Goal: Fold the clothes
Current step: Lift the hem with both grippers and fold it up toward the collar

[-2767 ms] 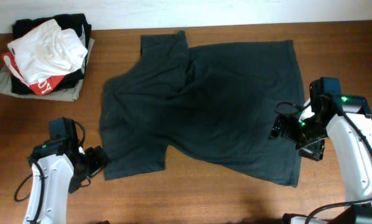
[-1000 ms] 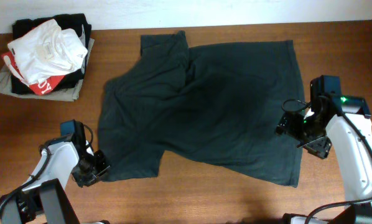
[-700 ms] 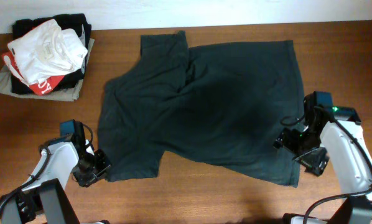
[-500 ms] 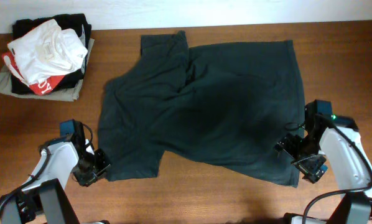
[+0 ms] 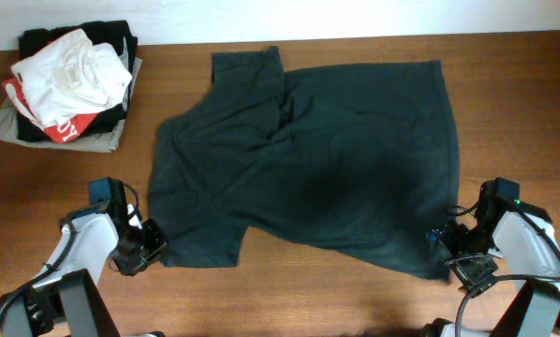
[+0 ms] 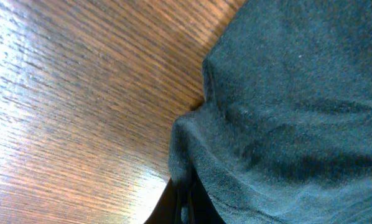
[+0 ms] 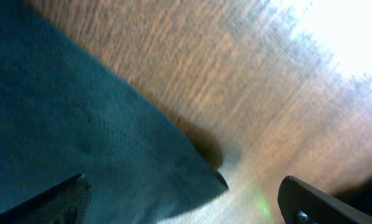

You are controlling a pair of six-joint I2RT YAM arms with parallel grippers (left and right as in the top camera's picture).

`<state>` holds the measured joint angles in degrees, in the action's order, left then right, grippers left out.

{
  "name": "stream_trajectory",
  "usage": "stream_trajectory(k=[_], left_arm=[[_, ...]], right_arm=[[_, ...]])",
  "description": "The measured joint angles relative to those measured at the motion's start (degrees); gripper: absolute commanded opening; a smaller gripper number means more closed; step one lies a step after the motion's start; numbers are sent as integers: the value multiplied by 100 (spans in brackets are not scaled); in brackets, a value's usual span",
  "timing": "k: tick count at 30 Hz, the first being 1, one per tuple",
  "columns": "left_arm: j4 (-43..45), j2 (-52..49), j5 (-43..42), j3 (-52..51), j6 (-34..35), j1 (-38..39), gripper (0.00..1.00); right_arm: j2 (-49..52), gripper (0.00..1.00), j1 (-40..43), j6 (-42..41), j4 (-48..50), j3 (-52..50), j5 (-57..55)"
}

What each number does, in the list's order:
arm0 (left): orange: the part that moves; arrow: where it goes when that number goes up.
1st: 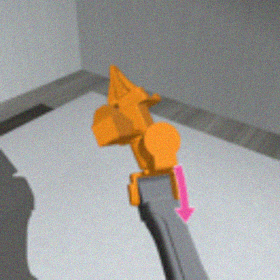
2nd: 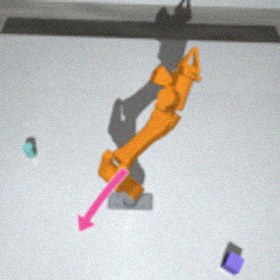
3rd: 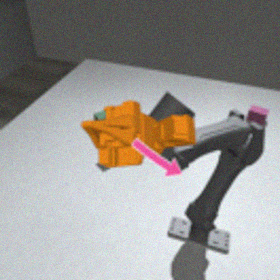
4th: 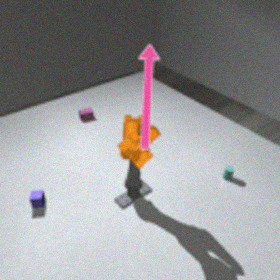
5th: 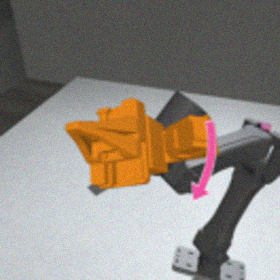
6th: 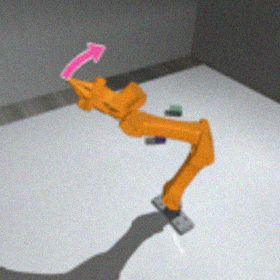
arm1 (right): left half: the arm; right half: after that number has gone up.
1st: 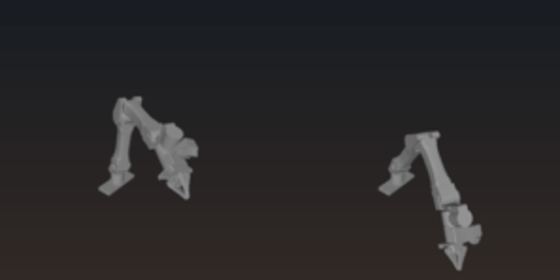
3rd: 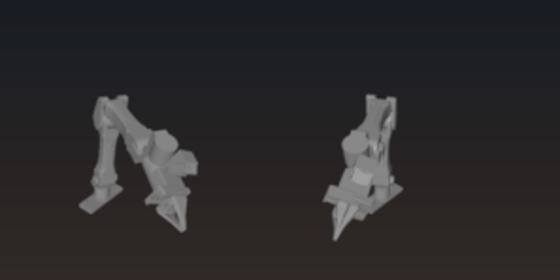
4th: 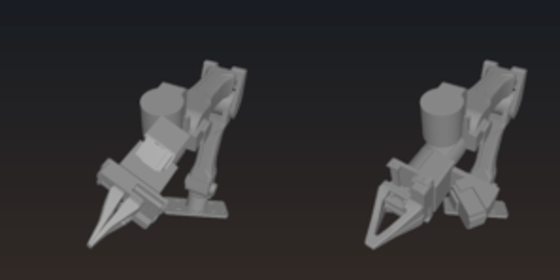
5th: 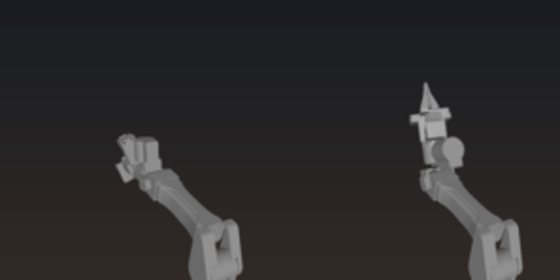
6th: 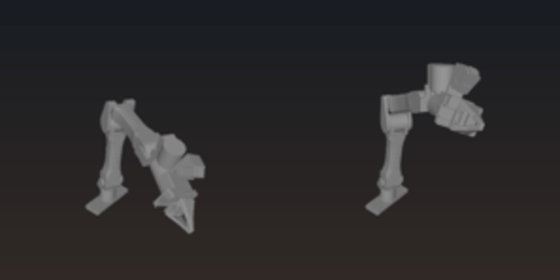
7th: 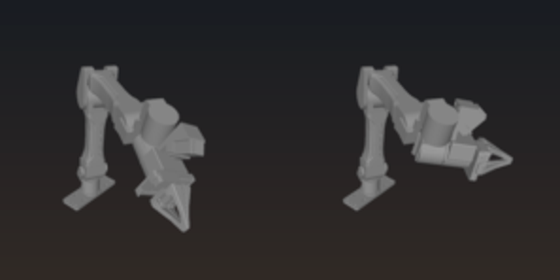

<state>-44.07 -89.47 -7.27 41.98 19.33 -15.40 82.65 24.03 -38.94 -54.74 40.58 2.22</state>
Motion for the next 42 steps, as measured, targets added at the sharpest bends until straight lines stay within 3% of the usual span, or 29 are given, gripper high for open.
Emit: stream_trajectory(k=[5,9,12,15,19,21,25,31,42], left_arm=[[35,0,-9,0,0,0,2],[144,0,-48,2,0,0,2],[153,0,-57,2,0,0,2],[157,0,-68,2,0,-2,2],[168,0,-74,2,0,0,1],[168,0,-83,2,0,-2,1],[70,-22,-98,50,-2,-2,1],[-754,50,-177,153,-2,0,1],[-1425,4247,-118,402,31,0,1]], right_arm=[[-7,95,0,179,415,-284,46],[-105,82,9,229,695,-531,221],[-219,64,15,216,809,-638,221],[-341,53,22,210,898,-756,184],[-365,25,31,181,944,-782,203],[-365,4,35,216,1016,-780,282],[-321,4,44,212,1034,-706,479],[-81,4,42,221,369,-284,601],[-70,4,42,278,-809,1263,315]])
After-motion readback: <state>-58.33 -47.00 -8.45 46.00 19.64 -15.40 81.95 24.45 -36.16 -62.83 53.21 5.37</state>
